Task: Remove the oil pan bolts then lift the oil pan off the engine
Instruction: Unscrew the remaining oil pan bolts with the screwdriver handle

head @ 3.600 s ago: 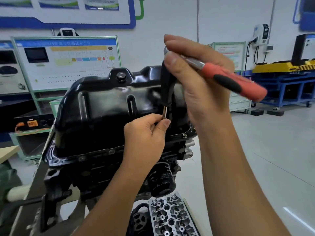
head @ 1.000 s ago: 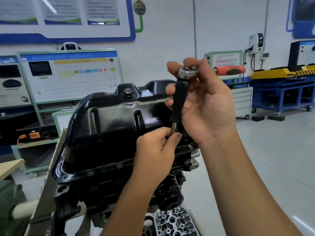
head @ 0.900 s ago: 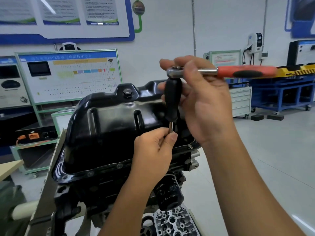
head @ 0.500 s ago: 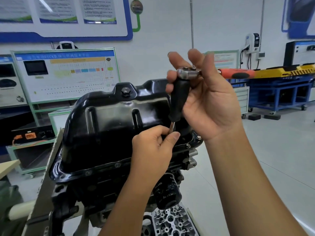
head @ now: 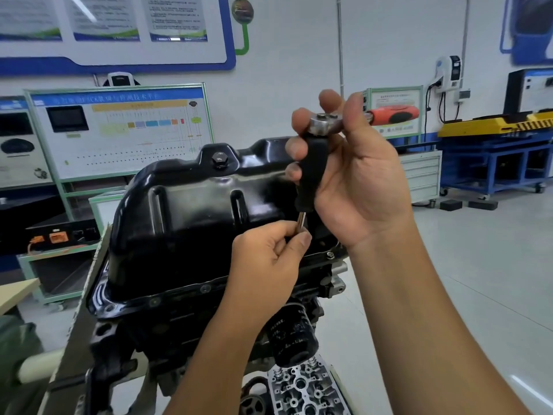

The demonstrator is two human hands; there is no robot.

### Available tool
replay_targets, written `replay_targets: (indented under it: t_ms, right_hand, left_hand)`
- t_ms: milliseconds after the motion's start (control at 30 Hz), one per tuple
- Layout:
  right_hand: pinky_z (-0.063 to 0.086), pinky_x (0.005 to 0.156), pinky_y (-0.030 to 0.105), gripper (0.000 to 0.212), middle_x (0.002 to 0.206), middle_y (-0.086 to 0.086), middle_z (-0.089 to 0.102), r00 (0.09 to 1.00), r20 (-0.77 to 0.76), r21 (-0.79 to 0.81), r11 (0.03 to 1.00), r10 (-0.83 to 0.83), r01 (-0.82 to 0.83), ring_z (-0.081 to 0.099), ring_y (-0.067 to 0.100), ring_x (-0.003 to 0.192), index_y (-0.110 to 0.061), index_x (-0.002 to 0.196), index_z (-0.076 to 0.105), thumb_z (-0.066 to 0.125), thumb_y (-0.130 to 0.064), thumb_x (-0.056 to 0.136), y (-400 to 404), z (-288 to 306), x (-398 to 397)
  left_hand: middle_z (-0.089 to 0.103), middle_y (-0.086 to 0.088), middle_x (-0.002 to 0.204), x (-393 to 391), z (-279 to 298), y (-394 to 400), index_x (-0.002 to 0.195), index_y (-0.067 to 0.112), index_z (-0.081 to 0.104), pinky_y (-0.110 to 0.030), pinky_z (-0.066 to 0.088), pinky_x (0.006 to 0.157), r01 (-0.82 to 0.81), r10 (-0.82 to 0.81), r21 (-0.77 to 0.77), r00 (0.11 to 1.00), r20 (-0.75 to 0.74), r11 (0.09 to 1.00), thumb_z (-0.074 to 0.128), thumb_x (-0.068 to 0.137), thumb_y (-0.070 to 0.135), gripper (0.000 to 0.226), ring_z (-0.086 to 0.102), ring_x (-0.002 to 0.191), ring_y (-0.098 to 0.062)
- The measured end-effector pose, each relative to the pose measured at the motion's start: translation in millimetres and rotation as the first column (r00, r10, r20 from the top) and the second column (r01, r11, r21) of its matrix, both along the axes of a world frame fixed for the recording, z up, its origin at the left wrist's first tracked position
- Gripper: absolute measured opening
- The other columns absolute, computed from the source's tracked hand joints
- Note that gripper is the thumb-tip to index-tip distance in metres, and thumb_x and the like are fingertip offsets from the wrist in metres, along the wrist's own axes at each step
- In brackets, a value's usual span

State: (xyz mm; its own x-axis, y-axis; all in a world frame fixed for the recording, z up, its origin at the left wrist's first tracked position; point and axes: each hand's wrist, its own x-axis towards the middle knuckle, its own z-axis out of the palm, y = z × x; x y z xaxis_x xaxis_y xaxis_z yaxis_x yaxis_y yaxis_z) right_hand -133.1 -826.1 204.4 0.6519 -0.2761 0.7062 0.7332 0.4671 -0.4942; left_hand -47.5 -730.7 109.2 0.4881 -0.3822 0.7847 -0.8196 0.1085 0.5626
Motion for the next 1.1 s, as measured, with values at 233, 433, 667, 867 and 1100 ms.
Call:
replay_targets:
  t_ms: [233,433,667,867,1100]
  right_hand:
    - [0.059,0.079,0.037,0.006,0.097,0.019,0.071,0.507,0.379,-0.151,0.489,-0.774,0.859,0.069,0.024,0.086,-0.007,0.099,0.070,0.064,-0.004,0.098,17,-7,17]
    - [0.041,0.055,0.032,0.017,0.098,0.011,0.074,0.947,0.082,-0.009,0.950,-0.311,0.313,0.059,0.023,0.064,-0.015,0.109,0.059,0.046,-0.026,0.109,18,-5,18]
    - [0.055,0.075,0.040,0.018,0.105,0.012,0.075,0.917,0.139,-0.154,0.906,-0.374,0.393,0.069,0.021,0.080,-0.010,0.106,0.065,0.049,-0.018,0.108,-3,-5,3]
    - [0.054,0.071,0.033,0.016,0.102,0.006,0.076,0.899,0.146,-0.119,0.895,-0.413,0.430,0.069,0.017,0.079,-0.012,0.108,0.065,0.052,-0.021,0.105,8,-6,10]
    - [0.055,0.076,0.042,0.011,0.107,0.012,0.076,0.982,0.068,-0.158,0.970,-0.177,0.186,0.070,0.027,0.081,-0.016,0.100,0.066,0.056,-0.019,0.100,-11,-3,-5]
  left_hand:
    - [0.042,0.005,0.045,-1,2,-5,0.060,0.034,0.065,-0.022,0.032,0.045,-0.138,0.138,-0.031,0.990,-0.004,0.990,0.076,0.088,0.008,0.040,0.032,0.046,-0.009]
    - [0.029,0.011,0.043,-1,3,-2,0.069,0.026,0.071,-0.013,0.025,0.047,-0.110,0.109,-0.014,0.994,-0.020,0.994,0.077,0.089,0.011,0.026,0.026,0.044,-0.007]
    - [0.029,0.012,0.042,0,2,-4,0.066,0.027,0.066,-0.012,0.025,0.044,-0.117,0.117,-0.014,0.992,-0.049,0.993,0.081,0.087,0.015,0.028,0.025,0.041,-0.007]
    - [0.030,0.011,0.043,1,1,-6,0.066,0.022,0.064,-0.010,0.026,0.045,-0.151,0.150,-0.030,0.988,-0.037,0.988,0.083,0.085,0.017,0.028,0.025,0.042,-0.007]
    - [0.032,0.010,0.043,1,-1,-6,0.070,0.019,0.068,-0.017,0.026,0.044,-0.157,0.157,0.003,0.987,0.033,0.988,0.079,0.089,0.020,0.022,0.028,0.042,-0.009]
